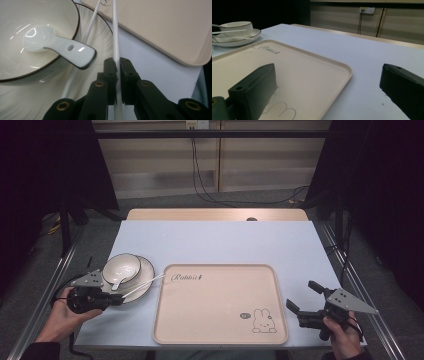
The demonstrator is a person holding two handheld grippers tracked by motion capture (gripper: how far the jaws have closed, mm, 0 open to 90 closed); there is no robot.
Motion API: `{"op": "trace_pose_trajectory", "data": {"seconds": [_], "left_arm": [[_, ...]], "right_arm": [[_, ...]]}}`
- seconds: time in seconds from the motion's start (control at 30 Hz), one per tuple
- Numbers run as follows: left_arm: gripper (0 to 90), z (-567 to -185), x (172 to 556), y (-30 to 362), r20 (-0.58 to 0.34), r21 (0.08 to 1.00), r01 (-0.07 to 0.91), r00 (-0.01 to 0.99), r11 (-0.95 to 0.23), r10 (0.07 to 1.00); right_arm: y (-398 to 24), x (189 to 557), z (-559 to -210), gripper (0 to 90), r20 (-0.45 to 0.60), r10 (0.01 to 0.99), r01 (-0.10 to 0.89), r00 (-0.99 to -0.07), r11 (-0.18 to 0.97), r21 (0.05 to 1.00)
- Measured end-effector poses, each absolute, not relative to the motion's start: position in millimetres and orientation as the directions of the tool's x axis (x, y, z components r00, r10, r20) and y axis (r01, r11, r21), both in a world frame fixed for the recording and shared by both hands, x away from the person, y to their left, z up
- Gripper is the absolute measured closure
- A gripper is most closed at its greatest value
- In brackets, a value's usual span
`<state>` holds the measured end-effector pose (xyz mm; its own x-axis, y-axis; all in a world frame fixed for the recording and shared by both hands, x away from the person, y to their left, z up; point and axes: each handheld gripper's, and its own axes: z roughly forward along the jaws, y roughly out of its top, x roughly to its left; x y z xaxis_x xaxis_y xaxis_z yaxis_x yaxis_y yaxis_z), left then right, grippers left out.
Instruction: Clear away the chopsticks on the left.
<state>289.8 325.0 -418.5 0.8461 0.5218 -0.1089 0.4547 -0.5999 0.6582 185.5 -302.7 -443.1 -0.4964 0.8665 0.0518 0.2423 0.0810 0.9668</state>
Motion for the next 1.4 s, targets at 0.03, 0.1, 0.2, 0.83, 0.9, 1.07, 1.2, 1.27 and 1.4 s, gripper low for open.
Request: {"op": "trace_pose_trajectory", "data": {"seconds": [0.03, 0.1, 0.2, 0.83, 0.9, 1.07, 1.2, 1.27, 1.4], "left_arm": [[84.6, -418.1, 287.5, 324.3, -0.122, 0.667, 0.467, 0.837, -0.58, 0.534], [84.6, -416.9, 284.7, 323.4, -0.132, 0.672, 0.475, 0.832, -0.569, 0.539], [84.6, -413.0, 275.3, 319.6, -0.159, 0.691, 0.514, 0.794, -0.509, 0.586], [84.5, -400.8, 238.5, 254.3, -0.198, 0.745, 0.579, 0.666, -0.331, 0.719], [84.5, -402.8, 238.7, 245.9, -0.193, 0.743, 0.581, 0.661, -0.332, 0.725], [84.6, -411.9, 245.4, 227.5, -0.228, 0.71, 0.631, 0.625, -0.311, 0.747], [84.6, -419.9, 250.6, 215.6, -0.25, 0.706, 0.646, 0.611, -0.29, 0.752], [84.6, -423.9, 253.2, 210.0, -0.271, 0.705, 0.663, 0.583, -0.254, 0.766], [84.6, -429.5, 258.9, 201.8, -0.274, 0.676, 0.701, 0.525, -0.227, 0.806]], "right_arm": [[-302.8, 185.5, -443.1, 0.5, 0.052, 0.866, 0.242, -0.497, 0.081, 0.967], [-302.9, 185.4, -443.1, 0.5, 0.058, 0.865, 0.247, -0.499, 0.078, 0.966], [-302.6, 185.7, -443.1, 0.5, 0.057, 0.867, 0.246, -0.494, 0.077, 0.966], [-302.0, 185.3, -442.5, 0.6, 0.062, 0.866, 0.241, -0.496, 0.069, 0.968], [-302.0, 184.9, -442.2, 0.5, 0.062, 0.865, 0.24, -0.498, 0.069, 0.968], [-302.0, 185.2, -442.1, 0.6, 0.059, 0.865, 0.236, -0.498, 0.07, 0.969], [-302.5, 185.4, -442.4, 0.5, 0.056, 0.865, 0.238, -0.499, 0.074, 0.968], [-302.7, 184.9, -442.3, 0.5, 0.06, 0.865, 0.24, -0.498, 0.071, 0.968], [-302.4, 184.7, -442.2, 0.5, 0.055, 0.865, 0.236, -0.499, 0.074, 0.969]]}}
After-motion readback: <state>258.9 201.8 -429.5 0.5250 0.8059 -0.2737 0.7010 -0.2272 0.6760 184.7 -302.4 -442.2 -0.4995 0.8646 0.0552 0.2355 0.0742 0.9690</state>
